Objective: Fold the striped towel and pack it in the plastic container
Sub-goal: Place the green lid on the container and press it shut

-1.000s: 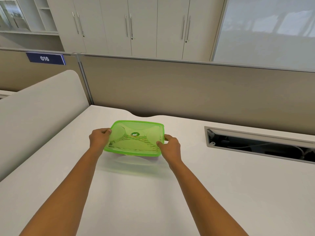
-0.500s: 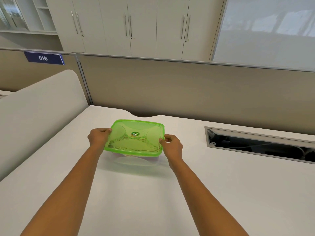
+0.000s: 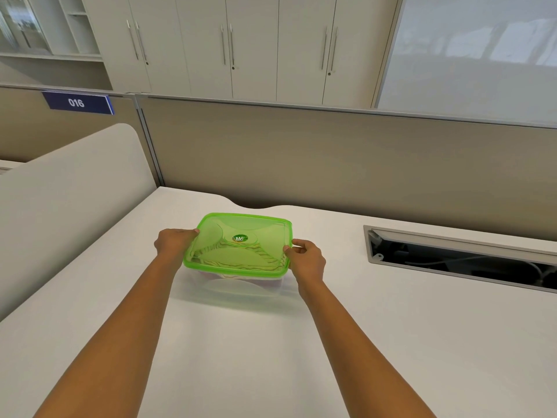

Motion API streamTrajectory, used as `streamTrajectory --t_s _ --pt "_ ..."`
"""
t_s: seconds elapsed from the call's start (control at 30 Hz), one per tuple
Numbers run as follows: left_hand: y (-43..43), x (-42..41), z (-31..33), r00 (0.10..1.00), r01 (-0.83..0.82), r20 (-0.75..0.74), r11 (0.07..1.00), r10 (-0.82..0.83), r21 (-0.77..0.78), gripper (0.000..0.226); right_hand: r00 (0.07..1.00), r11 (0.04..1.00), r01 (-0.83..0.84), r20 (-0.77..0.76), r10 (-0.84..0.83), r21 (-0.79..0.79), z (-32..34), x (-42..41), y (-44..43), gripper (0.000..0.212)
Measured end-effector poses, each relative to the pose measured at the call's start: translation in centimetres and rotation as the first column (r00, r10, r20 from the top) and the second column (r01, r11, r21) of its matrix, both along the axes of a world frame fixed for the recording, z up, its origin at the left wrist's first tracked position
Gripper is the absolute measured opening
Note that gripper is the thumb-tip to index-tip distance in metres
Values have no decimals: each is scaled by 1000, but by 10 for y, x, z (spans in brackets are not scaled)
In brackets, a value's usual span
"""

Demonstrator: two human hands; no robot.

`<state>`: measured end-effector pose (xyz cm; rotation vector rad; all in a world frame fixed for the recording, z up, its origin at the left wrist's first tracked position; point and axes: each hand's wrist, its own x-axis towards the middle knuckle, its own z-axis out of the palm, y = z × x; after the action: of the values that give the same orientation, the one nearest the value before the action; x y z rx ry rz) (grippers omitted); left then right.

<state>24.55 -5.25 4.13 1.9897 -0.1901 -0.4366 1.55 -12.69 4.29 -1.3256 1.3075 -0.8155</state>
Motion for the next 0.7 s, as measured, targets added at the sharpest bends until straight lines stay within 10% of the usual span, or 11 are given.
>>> streamTrajectory --t_s 0.7 --pt "-3 14 -16 960 -23 -280 995 -6 -100 57 1000 991 -12 29 8 134 2 2 -9 27"
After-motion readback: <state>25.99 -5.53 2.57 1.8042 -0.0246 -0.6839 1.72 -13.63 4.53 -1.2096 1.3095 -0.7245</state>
